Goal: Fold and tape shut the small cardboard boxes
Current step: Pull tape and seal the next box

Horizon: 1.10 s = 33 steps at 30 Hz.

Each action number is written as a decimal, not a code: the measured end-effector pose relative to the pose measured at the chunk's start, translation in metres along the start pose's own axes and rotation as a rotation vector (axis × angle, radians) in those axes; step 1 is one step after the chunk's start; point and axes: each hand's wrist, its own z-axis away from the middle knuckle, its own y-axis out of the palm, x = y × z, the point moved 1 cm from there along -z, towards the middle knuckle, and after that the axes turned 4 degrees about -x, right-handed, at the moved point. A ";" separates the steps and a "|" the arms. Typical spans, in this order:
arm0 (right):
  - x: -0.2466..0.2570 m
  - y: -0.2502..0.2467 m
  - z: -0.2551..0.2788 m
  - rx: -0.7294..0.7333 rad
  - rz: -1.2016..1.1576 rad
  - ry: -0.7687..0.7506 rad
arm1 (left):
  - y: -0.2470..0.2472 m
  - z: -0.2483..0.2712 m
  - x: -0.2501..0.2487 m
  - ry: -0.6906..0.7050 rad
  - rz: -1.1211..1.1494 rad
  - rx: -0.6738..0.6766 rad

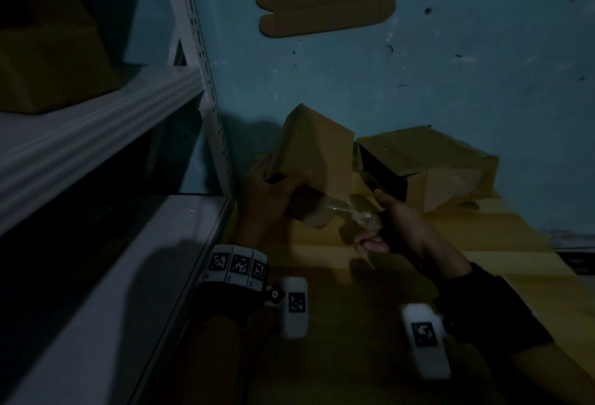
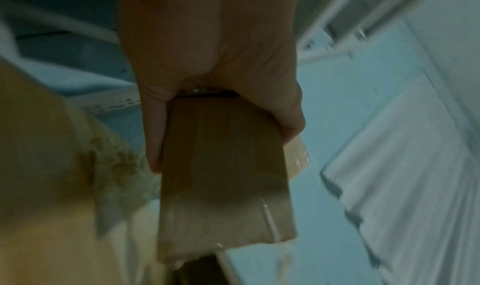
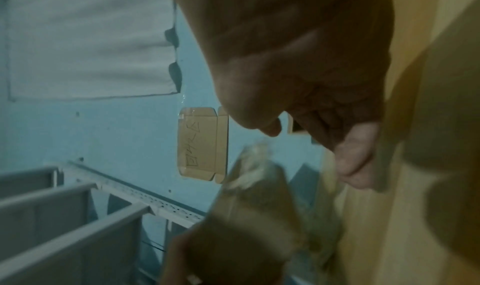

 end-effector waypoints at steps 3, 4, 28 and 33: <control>0.000 -0.007 0.003 -0.019 -0.075 -0.060 | -0.005 -0.004 -0.003 -0.017 0.067 -0.009; 0.000 -0.009 0.004 0.014 -0.078 -0.096 | -0.007 -0.005 -0.005 -0.001 0.060 -0.011; 0.006 -0.002 0.011 -0.078 0.181 -0.604 | 0.015 0.004 0.002 0.028 -0.134 0.039; -0.006 0.008 0.003 -0.223 0.330 -0.713 | 0.022 0.005 0.008 0.236 -0.457 0.046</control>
